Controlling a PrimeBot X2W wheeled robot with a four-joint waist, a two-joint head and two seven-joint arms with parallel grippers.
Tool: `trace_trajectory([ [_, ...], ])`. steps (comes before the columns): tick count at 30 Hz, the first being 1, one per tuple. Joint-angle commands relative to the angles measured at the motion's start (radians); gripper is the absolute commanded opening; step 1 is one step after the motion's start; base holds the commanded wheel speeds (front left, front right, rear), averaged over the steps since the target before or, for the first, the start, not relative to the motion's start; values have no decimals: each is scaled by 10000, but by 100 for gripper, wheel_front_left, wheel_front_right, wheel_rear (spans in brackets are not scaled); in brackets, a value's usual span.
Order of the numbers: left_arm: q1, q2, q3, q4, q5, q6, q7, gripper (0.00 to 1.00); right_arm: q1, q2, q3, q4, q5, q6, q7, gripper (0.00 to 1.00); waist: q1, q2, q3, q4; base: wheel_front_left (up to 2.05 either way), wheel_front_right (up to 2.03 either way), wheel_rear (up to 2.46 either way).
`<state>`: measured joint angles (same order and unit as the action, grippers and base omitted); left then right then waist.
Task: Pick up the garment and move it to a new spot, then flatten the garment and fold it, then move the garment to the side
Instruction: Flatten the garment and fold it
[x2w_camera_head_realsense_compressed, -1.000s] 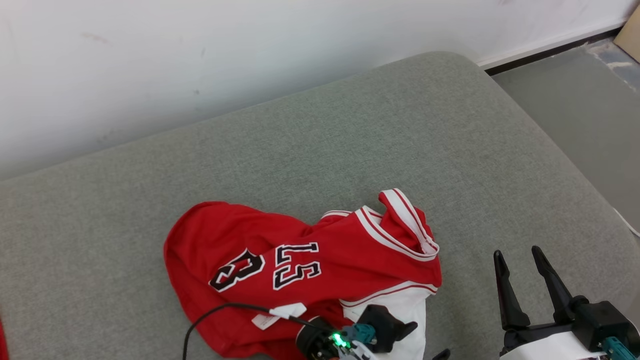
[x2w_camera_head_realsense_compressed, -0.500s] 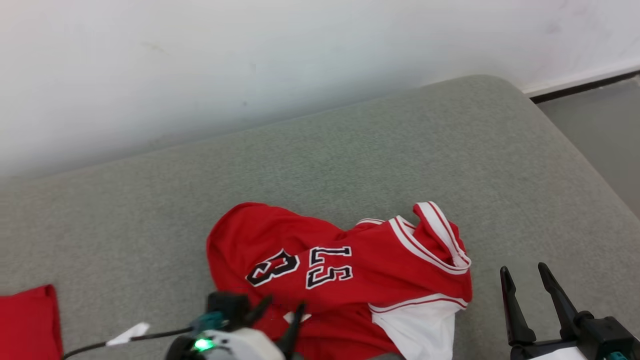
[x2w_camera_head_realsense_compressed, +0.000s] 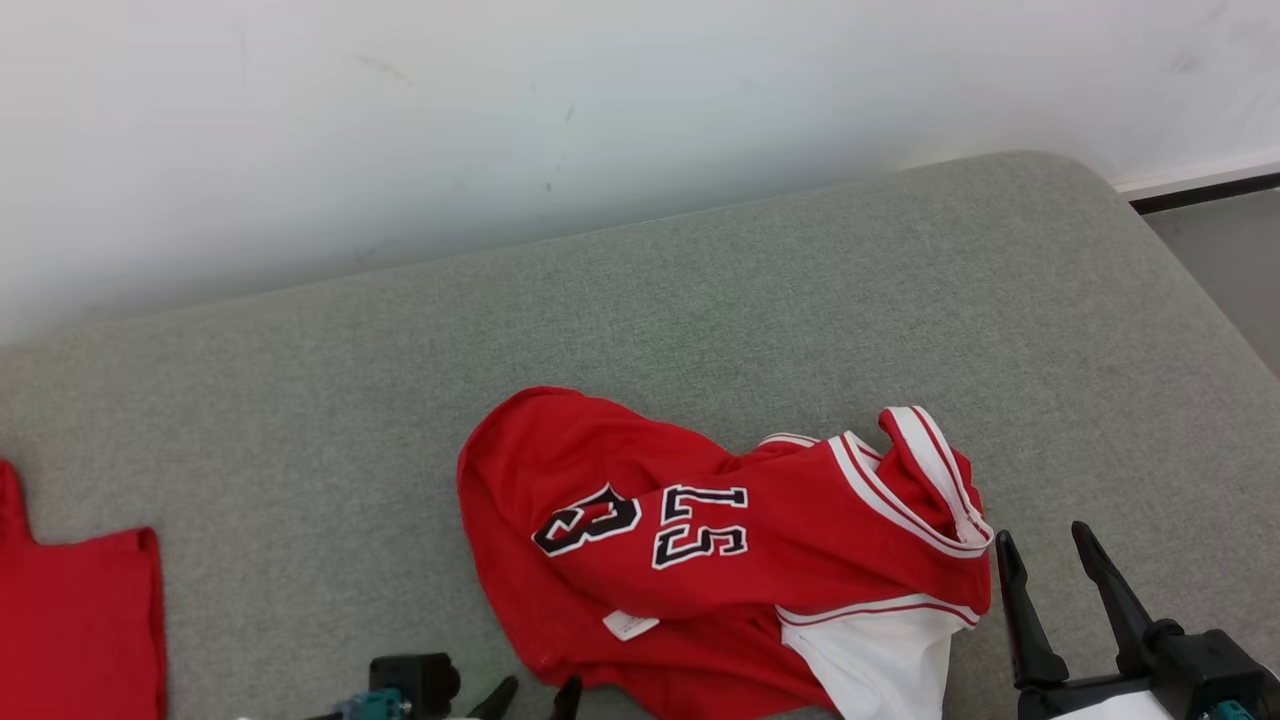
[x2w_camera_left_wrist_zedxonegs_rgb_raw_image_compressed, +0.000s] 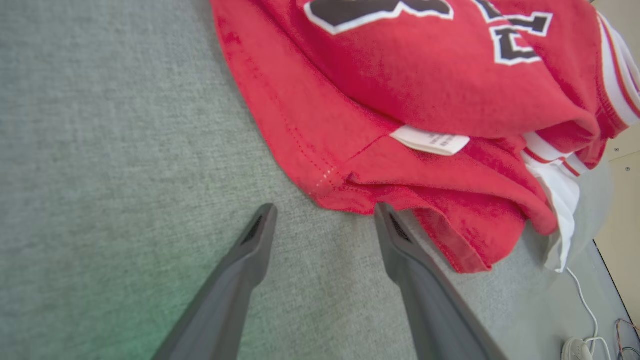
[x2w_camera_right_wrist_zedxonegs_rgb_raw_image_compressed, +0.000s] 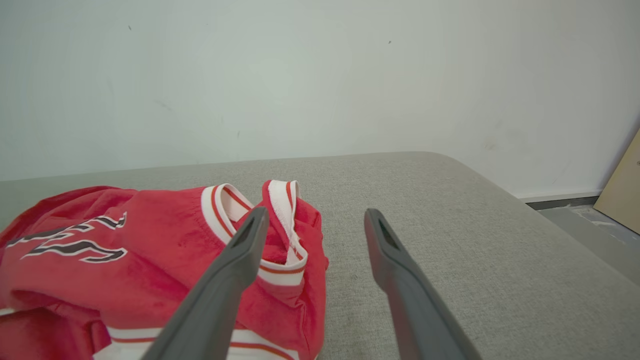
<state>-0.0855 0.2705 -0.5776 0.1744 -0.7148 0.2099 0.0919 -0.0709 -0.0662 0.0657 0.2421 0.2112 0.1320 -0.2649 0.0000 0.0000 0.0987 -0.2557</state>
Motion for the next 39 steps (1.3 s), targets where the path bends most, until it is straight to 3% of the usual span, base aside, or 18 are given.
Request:
trace_trajectory([
  [1,-143,-58,21,144,-129,-48,-51,100,-94,-65,18,-32,-57,-25,9,100,0,0,53,-18,0,0,0],
  [8,-607,-476,50,976,-435,-547,-228,100,-181,-142,-56,-36,-29,-25,9,100,0,0,262,-110,0,0,0],
  [9,-664,-536,68,1102,-519,-630,-221,87,-179,-141,-73,-49,-36,-25,9,100,0,0,285,-111,0,0,0],
  [10,-735,-541,86,1247,-549,-708,-267,26,-173,-137,-90,-58,-49,-25,9,100,0,0,303,-108,0,0,0],
  [11,-799,-536,102,1400,-571,-764,-321,0,-162,-130,-108,-62,-68,-25,9,100,0,0,312,-99,0,0,0],
  [17,-1059,-336,392,1707,-627,-983,-755,0,-23,-74,-200,-31,-141,-25,10,100,0,0,256,164,0,0,0],
  [20,-923,39,580,1423,-542,-866,-853,0,54,-48,-245,-34,-145,-25,10,100,0,0,170,347,0,0,0],
  [27,-148,1491,755,-209,-162,-429,-288,0,253,-25,-327,-18,-158,-25,10,100,0,0,-71,709,0,0,0],
  [32,498,1810,470,-1067,-62,-239,117,0,318,-11,-301,38,-134,-25,10,100,0,0,-171,809,0,0,0],
  [33,639,1812,406,-1208,-49,-184,161,10,315,-9,-289,55,-127,-25,10,100,0,0,-189,818,0,0,0],
  [34,775,1752,381,-1309,-85,-129,133,35,318,-4,-280,68,-119,-25,10,100,0,0,-213,830,0,0,0],
  [35,911,1742,335,-1360,-32,-62,81,93,325,-4,-269,81,-110,-25,10,100,0,0,-241,835,0,0,0],
  [36,1023,1763,275,-1354,81,28,18,100,333,-4,-259,99,-101,-25,10,100,0,0,-266,837,0,0,0],
  [39,1318,1751,199,-1186,402,373,-305,100,347,-56,-224,108,-99,-25,10,100,0,0,-362,827,0,0,0],
])
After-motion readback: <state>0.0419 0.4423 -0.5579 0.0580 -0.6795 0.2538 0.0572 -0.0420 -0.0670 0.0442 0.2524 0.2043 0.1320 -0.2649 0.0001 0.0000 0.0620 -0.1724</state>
